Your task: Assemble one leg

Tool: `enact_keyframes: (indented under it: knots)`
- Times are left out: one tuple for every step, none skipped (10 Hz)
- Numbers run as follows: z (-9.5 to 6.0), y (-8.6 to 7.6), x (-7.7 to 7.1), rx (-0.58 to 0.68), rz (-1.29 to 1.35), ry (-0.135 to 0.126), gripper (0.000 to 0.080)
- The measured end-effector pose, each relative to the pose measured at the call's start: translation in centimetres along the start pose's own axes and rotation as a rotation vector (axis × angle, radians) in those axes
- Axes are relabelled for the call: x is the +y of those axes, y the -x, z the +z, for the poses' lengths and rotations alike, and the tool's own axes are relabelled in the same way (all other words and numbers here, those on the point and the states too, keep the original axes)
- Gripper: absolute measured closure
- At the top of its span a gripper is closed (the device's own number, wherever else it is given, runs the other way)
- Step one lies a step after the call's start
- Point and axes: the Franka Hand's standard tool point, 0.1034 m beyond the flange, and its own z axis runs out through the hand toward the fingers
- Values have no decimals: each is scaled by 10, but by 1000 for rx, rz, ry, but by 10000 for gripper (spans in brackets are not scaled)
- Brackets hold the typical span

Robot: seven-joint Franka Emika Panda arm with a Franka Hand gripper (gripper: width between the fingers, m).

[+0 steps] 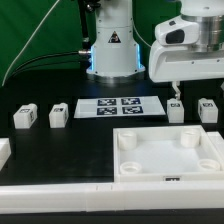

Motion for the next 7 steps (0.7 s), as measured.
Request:
enact_keyframes:
  knots:
    - [4, 7, -3, -99, -9, 11, 151]
    - [4, 6, -9, -164, -25, 19, 151]
    - [4, 9, -13, -275, -39, 26, 151]
    - [5, 7, -17, -350, -34, 29, 151]
    - [6, 10, -19, -465, -43, 34, 151]
    - [10, 6, -20, -552, -57, 28, 151]
    - [14, 0, -19, -592, -62, 21, 151]
